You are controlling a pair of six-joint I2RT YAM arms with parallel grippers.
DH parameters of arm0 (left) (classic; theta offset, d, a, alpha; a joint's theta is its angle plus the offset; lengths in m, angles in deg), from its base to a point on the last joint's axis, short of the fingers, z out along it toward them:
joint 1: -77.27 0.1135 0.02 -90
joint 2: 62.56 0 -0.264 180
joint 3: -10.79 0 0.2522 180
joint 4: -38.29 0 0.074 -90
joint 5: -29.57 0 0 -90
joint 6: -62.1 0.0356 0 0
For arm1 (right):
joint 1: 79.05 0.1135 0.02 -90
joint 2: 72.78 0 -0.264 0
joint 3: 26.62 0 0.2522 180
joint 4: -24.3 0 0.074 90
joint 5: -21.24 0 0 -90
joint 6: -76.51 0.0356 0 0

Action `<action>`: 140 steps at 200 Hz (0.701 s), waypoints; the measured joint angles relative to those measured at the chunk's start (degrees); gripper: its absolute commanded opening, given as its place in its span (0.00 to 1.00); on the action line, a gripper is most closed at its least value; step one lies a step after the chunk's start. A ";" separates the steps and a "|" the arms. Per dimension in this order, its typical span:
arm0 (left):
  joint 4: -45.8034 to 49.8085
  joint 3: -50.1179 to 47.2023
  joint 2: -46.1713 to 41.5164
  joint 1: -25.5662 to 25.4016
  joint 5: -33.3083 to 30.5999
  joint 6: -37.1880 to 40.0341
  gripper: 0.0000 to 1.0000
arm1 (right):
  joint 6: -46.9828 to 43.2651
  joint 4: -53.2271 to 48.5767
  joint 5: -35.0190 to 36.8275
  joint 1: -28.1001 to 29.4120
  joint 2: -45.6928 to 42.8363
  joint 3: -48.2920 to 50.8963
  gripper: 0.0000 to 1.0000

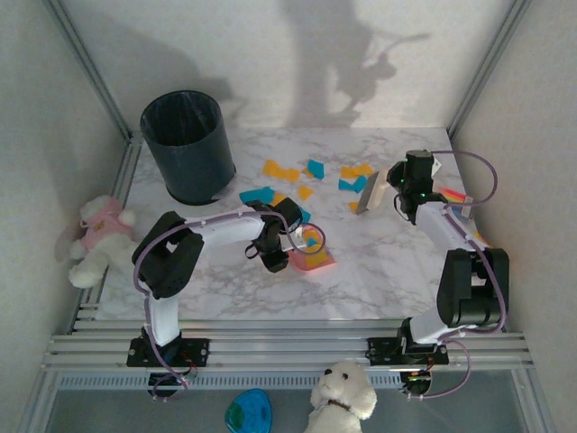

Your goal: Sweep away the paper scraps from the table

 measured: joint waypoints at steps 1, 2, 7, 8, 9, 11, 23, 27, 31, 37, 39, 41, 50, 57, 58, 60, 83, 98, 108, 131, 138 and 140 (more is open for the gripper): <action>-0.02 -0.02 0.00 0.00 0.00 0.00 0.00 | 0.02 0.02 0.00 -0.04 0.11 0.00 0.00; -0.04 -0.04 0.00 0.00 0.00 0.00 0.00 | 0.02 0.04 0.00 -0.07 0.15 0.00 0.00; -0.07 -0.07 0.00 0.00 0.00 -0.11 0.00 | 0.22 0.20 0.00 -0.20 0.46 -0.02 0.00; -0.07 -0.07 0.00 0.00 0.00 -0.13 0.00 | 0.22 0.26 0.00 -0.24 0.55 -0.02 0.00; -0.07 -0.07 0.00 0.00 0.00 -0.15 0.00 | 0.20 0.28 0.00 -0.26 0.59 -0.02 0.00; -0.07 -0.07 0.00 0.00 0.00 -0.13 0.00 | 0.24 0.31 0.00 -0.33 0.72 -0.02 0.00; -0.11 -0.15 0.00 0.00 0.00 -0.20 0.00 | 0.26 0.31 0.02 -0.59 1.38 -0.11 0.00; -0.11 -0.15 0.00 0.00 0.00 -0.20 0.00 | 0.26 0.33 0.07 -0.66 1.57 -0.13 0.00; -0.11 -0.15 0.00 0.00 0.00 -0.20 0.00 | 0.24 0.31 0.13 -0.70 1.75 -0.13 0.00; -0.13 -0.15 0.00 0.00 0.00 -0.20 0.00 | 0.22 0.26 0.33 -0.76 1.95 -0.13 0.00; -0.13 -0.15 0.00 0.00 0.00 -0.20 0.00 | 0.22 0.22 0.44 -0.76 2.03 -0.13 0.00; -0.13 -0.15 0.00 0.00 0.00 -0.20 0.00 | 0.20 0.17 0.48 -0.76 2.08 -0.13 0.00; -0.13 -0.15 0.00 0.00 0.00 -0.20 0.00 | 0.20 -0.20 0.85 -0.76 2.14 -0.13 0.00; -0.13 -0.15 0.00 0.00 0.00 -0.20 0.00 | 0.17 -0.66 1.14 -0.76 2.14 -0.13 0.00; -0.13 -0.15 0.00 0.00 0.00 -0.20 0.00 | 0.17 -0.70 1.18 -0.76 2.14 -0.13 0.00; -0.13 -0.15 0.00 0.00 0.00 -0.20 0.00 | 0.17 -0.83 1.29 -0.76 2.12 -0.13 0.00; -0.13 -0.15 0.00 0.00 0.00 -0.20 0.00 | -0.13 -2.03 2.01 -0.79 2.05 -0.11 0.00; -0.13 -0.15 0.00 0.00 0.00 -0.20 0.00 | -0.55 -2.51 2.43 -0.79 1.57 0.46 0.00; -0.11 -0.15 0.00 0.00 0.00 -0.20 0.00 | -0.81 -2.73 2.58 -0.79 0.79 1.36 0.00; -0.11 -0.15 0.00 0.00 0.00 -0.20 0.00 | -1.38 -3.56 2.54 -0.76 -2.29 4.22 0.00; -0.11 -0.15 0.00 0.00 0.00 -0.20 0.00 | -1.62 -3.91 2.43 -0.76 -3.21 4.94 0.00; -0.11 -0.15 0.00 0.00 0.00 -0.20 0.00 | -1.64 -3.98 2.40 -0.76 -3.41 5.09 0.00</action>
